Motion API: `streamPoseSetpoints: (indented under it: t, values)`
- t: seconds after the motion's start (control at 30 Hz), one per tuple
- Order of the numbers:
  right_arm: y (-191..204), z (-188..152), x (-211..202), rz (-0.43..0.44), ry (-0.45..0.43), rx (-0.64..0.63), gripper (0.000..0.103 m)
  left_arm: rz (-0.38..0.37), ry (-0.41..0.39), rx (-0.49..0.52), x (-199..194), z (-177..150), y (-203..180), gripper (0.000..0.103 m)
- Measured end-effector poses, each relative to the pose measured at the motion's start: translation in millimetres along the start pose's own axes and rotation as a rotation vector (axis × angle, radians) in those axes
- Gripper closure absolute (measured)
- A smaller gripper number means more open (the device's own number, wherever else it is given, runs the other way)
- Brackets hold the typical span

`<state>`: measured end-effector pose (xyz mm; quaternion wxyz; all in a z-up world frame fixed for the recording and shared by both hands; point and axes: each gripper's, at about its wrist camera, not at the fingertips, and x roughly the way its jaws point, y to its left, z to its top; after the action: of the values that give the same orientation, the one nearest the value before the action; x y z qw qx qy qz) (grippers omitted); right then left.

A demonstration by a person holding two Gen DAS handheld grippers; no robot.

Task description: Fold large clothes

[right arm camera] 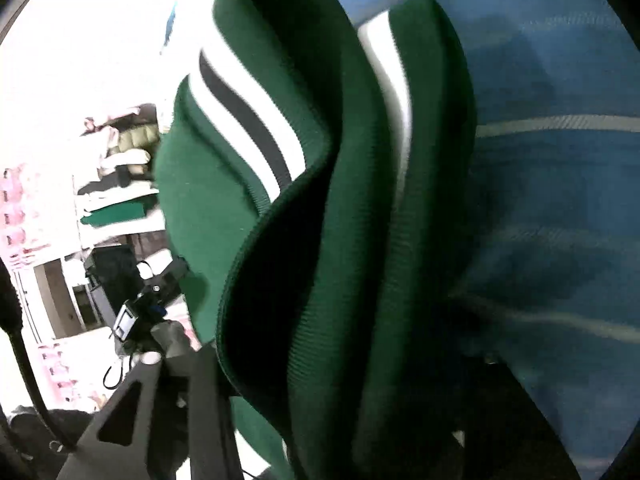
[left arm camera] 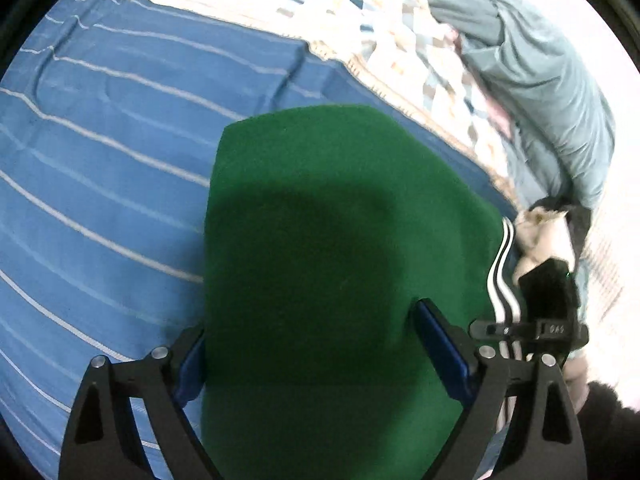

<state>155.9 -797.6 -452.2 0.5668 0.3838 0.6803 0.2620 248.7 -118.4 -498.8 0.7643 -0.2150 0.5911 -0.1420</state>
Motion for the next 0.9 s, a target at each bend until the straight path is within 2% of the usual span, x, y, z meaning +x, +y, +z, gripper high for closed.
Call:
streamPoseSetpoints:
  t: [0.07,0.2,0.4,0.6,0.73,0.9]
  values:
    - [10.4,-5.5,-1.5,0.035,-0.020,0.020,0.065,-0.023,-0.015,0.009,-11.5,11.7,-1.3,0.011]
    - [38.4,-0.6,-9.0,0.075,-0.073,0.040,0.066,-0.016,-0.045,0.062,-31.6,42.4,-1.6,0.012]
    - [91.4,56.2,-22.9,0.103,-0.156,0.006,0.066,0.012,-0.092,0.124,-49.8,126.5,4.6,0.014]
    - [140.9,145.5,-19.6,0.110,-0.205,-0.013,0.066,0.035,-0.129,0.183,-49.1,236.0,15.8,0.015]
    - [174.7,222.4,-6.7,0.105,-0.222,-0.032,0.066,0.041,-0.148,0.207,-39.2,308.7,26.9,0.016]
    - [186.6,330.8,6.9,0.088,-0.239,-0.026,0.066,0.062,-0.147,0.212,5.9,393.3,47.0,0.016]
